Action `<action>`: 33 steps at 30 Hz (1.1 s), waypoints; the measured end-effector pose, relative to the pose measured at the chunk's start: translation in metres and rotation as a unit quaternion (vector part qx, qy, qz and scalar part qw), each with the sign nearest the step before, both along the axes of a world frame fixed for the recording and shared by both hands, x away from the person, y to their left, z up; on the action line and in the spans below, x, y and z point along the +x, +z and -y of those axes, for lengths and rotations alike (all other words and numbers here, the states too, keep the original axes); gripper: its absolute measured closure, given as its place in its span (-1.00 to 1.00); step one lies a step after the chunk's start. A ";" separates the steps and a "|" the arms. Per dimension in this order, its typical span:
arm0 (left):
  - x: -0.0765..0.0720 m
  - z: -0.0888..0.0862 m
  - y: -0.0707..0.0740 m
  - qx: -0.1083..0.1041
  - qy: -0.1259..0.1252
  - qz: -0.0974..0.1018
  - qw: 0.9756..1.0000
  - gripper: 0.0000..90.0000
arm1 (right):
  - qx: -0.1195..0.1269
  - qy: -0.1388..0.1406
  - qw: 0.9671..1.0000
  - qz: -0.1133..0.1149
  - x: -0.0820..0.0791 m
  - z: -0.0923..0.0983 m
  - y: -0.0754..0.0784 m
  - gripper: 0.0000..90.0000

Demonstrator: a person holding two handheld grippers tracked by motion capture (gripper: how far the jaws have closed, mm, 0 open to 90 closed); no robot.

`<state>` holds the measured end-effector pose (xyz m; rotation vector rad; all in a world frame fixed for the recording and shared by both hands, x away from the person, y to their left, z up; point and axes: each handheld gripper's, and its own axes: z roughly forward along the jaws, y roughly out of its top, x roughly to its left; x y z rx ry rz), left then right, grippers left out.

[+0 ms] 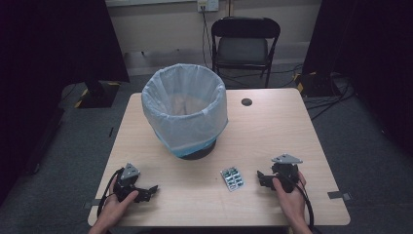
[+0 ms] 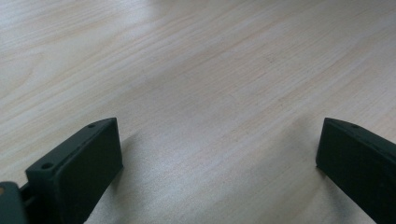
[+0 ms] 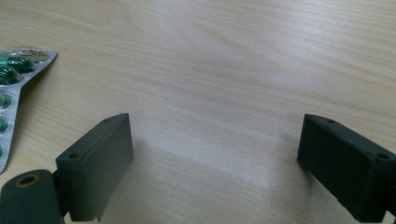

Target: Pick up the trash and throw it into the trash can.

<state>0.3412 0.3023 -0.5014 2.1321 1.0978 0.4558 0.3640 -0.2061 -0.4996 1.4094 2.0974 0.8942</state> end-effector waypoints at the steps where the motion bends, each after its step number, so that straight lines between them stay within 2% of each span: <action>1: 0.000 0.000 0.000 -0.001 0.000 0.000 1.000 -1.00 | 0.000 0.000 1.000 0.000 0.000 0.000 0.000 -0.79; 12: 0.000 0.000 0.000 -0.001 0.000 0.000 1.000 -1.00 | 0.000 -0.001 1.000 0.000 0.000 0.000 0.000 -0.79; 18: 0.000 0.000 0.000 0.000 0.000 0.000 1.000 -1.00 | -0.005 0.007 1.000 0.008 -0.002 -0.002 0.004 -0.68; 22: 0.000 0.000 0.000 0.000 0.000 0.000 1.000 -1.00 | 0.004 0.030 0.999 0.013 -0.003 -0.008 0.012 -0.65; 24: 0.000 0.000 0.000 -0.001 0.000 0.000 1.000 -1.00 | 0.006 0.041 0.999 0.021 -0.003 -0.014 0.018 -0.61; 25: 0.000 0.000 0.000 0.000 0.000 0.000 1.000 -1.00 | 0.014 0.058 0.998 0.023 -0.003 -0.022 0.025 -0.60; 27: 0.000 0.000 0.000 -0.001 0.000 0.000 1.000 -1.00 | 0.017 0.063 0.998 0.023 -0.002 -0.026 0.027 -0.59; 33: 0.000 0.000 0.000 0.000 0.000 0.000 1.000 -1.00 | 0.031 0.112 0.993 0.025 0.001 -0.055 0.037 -0.58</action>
